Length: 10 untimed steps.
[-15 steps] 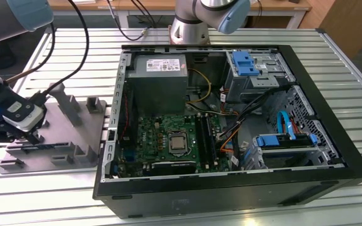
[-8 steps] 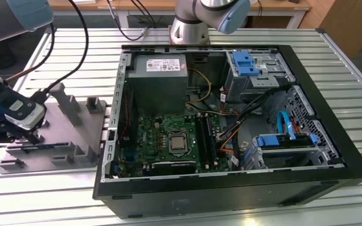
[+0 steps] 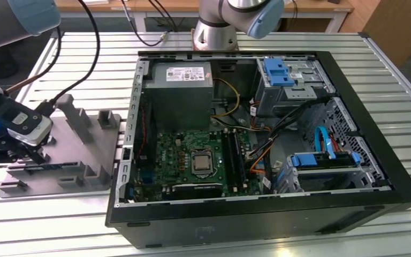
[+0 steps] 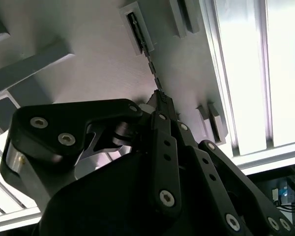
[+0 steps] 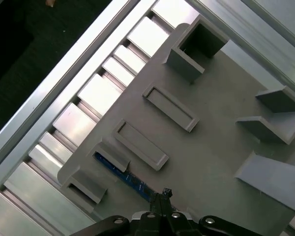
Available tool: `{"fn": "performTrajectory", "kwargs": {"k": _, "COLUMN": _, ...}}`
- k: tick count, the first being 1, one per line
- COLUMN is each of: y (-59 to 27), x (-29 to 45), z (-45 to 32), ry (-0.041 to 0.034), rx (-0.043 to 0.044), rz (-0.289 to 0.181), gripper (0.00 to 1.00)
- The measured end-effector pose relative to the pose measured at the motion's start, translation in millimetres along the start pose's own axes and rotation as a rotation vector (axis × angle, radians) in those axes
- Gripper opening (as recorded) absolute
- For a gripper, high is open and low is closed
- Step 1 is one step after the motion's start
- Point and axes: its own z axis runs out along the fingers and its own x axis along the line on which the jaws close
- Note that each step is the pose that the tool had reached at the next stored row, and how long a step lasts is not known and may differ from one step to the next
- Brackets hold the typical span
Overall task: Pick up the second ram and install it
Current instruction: 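Pick up the second ram and move it above second insertion slot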
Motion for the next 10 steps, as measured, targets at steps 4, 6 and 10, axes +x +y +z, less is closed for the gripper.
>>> {"fn": "performTrajectory", "kwargs": {"k": 4, "y": 0.0, "x": 0.0, "z": 0.0, "ry": 0.0, "rx": -0.0007, "rz": -0.025, "gripper": 0.1}}
{"fn": "performTrajectory", "kwargs": {"k": 6, "y": 0.0, "x": 0.0, "z": 0.0, "ry": -0.0001, "rx": -0.0011, "rz": -0.038, "gripper": 0.1}}
{"fn": "performTrajectory", "kwargs": {"k": 10, "y": 0.0, "x": 0.0, "z": 0.0, "ry": -0.0001, "rx": -0.0019, "rz": -0.068, "gripper": 0.1}}
